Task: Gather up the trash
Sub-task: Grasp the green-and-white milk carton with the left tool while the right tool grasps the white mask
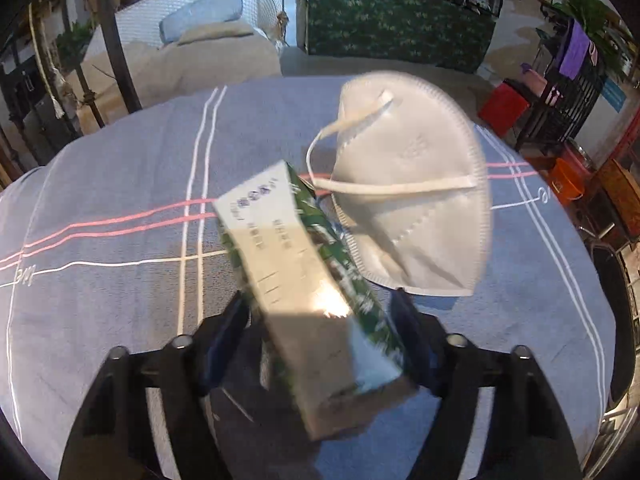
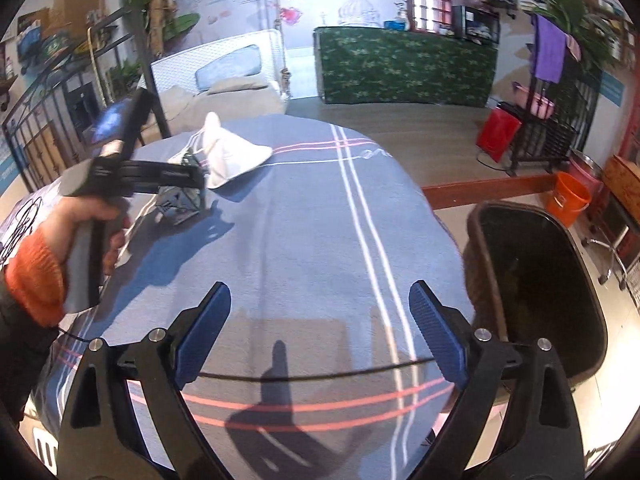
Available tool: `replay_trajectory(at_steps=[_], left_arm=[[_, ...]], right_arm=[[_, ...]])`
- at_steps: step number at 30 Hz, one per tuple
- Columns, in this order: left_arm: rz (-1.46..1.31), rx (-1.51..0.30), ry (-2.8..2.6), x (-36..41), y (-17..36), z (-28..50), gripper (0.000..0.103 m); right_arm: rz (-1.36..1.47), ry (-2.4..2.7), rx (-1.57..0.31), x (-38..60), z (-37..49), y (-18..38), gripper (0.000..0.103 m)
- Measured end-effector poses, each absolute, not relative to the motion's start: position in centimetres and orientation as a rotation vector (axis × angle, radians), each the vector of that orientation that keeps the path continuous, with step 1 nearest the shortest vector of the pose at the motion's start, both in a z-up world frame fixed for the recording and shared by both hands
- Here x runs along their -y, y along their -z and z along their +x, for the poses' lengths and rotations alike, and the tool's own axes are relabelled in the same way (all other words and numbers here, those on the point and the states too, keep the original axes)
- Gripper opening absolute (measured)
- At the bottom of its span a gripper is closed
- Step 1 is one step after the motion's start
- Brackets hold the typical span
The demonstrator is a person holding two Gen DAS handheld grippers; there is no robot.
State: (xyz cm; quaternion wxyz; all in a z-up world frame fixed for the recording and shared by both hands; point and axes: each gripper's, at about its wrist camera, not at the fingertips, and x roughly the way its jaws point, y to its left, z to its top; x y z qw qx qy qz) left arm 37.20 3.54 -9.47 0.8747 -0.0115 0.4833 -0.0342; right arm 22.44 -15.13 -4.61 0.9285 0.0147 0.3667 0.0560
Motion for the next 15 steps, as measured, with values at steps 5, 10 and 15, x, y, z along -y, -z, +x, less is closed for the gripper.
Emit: replay_trajectory(at_steps=[5,10,15], left_arm=[[-0.11,-0.989,0.097,-5.3,9.3,36.2,0.055],[-0.118,-0.957,0.12,-6.9,8.4,34.0,0.05],[-0.157,-0.93,0.126,-8.0,7.4,32.4,0.05]], right_arm=[[0.012,-0.147,-0.742,13.6,23.4,3.9,0.09],[0.023,-0.182,-0.753,12.3,25.6,3.9,0.09],[0.035,-0.225,-0.782,10.8,27.7,4.6,0.09]])
